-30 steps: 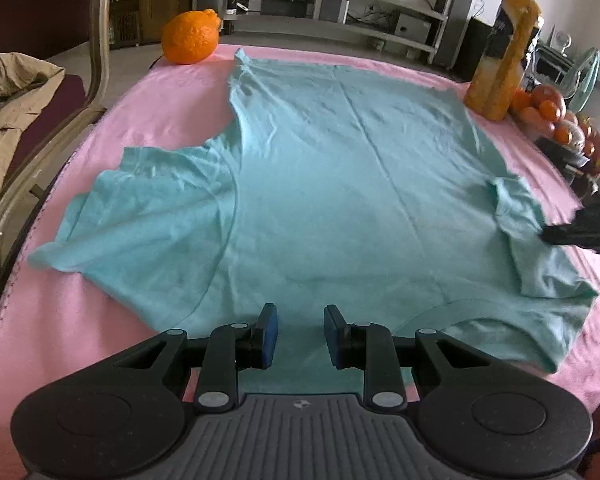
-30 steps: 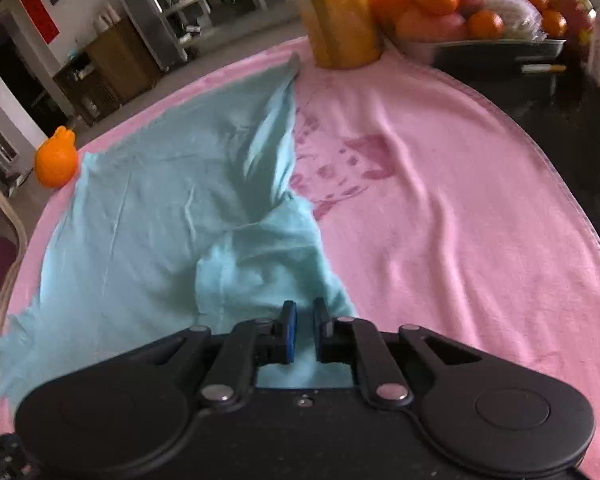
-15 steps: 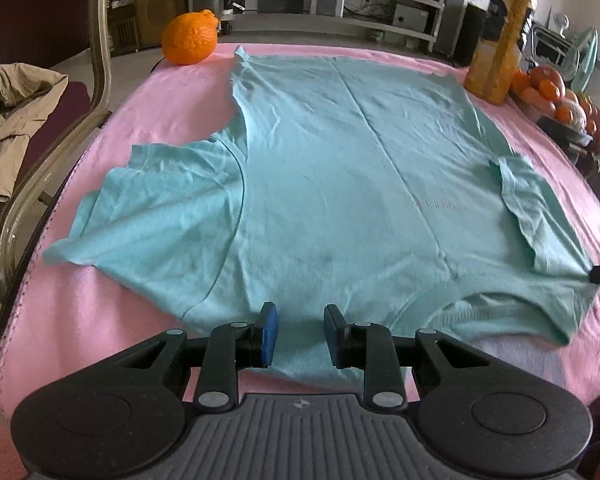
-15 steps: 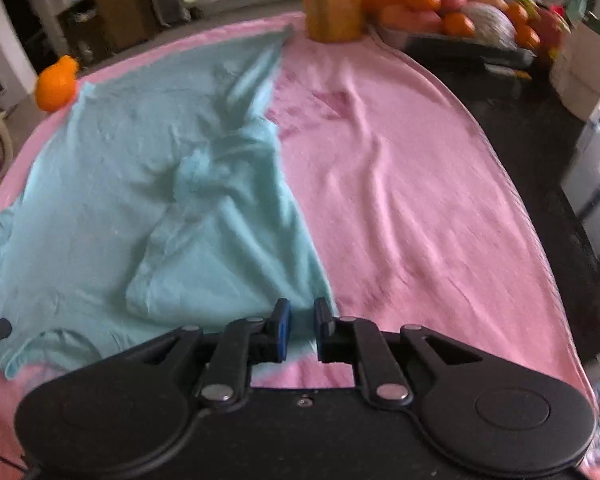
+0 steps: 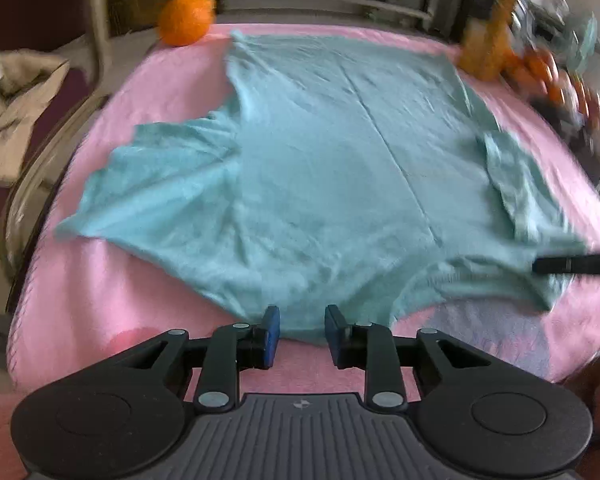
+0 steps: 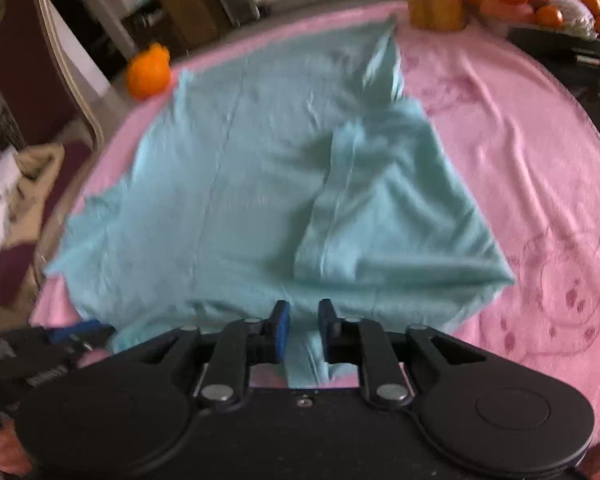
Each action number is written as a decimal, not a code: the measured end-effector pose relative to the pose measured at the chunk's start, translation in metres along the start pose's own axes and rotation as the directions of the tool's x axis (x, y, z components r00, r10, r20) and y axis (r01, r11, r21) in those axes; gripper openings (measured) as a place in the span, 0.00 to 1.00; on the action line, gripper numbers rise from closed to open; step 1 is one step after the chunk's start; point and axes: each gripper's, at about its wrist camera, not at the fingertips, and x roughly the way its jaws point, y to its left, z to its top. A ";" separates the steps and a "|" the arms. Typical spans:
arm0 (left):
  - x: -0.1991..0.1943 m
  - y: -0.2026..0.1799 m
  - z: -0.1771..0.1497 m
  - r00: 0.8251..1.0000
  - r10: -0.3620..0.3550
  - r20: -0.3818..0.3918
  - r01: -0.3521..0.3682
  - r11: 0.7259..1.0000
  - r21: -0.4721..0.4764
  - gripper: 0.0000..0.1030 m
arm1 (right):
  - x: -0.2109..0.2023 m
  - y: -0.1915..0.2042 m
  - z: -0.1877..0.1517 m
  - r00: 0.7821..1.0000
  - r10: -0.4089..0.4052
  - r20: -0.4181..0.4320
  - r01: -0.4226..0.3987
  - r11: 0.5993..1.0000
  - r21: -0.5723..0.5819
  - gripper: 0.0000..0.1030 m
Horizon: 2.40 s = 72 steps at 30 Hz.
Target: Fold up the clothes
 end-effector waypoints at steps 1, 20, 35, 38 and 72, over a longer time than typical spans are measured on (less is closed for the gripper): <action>-0.008 0.014 0.003 1.000 -0.015 0.027 0.017 0.998 -0.055 0.26 | -0.004 0.002 0.000 1.000 -0.006 0.006 0.006 1.000 -0.006 0.18; 0.013 0.174 0.019 0.995 -0.056 0.086 0.101 0.658 -0.747 0.36 | -0.085 0.026 0.040 0.907 0.273 0.319 -0.323 0.939 0.114 0.45; -0.015 0.098 0.055 0.935 0.272 0.227 -0.156 0.891 -0.426 0.00 | -0.064 -0.049 0.025 0.895 0.289 0.341 -0.376 0.899 0.224 0.46; -0.007 0.042 0.047 0.919 0.274 0.283 -0.229 0.957 -0.180 0.00 | -0.055 -0.072 0.021 0.890 0.302 0.343 -0.406 0.866 0.291 0.46; 0.004 0.011 0.012 0.993 0.101 0.057 -0.094 0.989 -0.117 0.38 | -0.023 -0.133 0.008 0.927 0.193 0.320 -0.335 0.808 0.484 0.57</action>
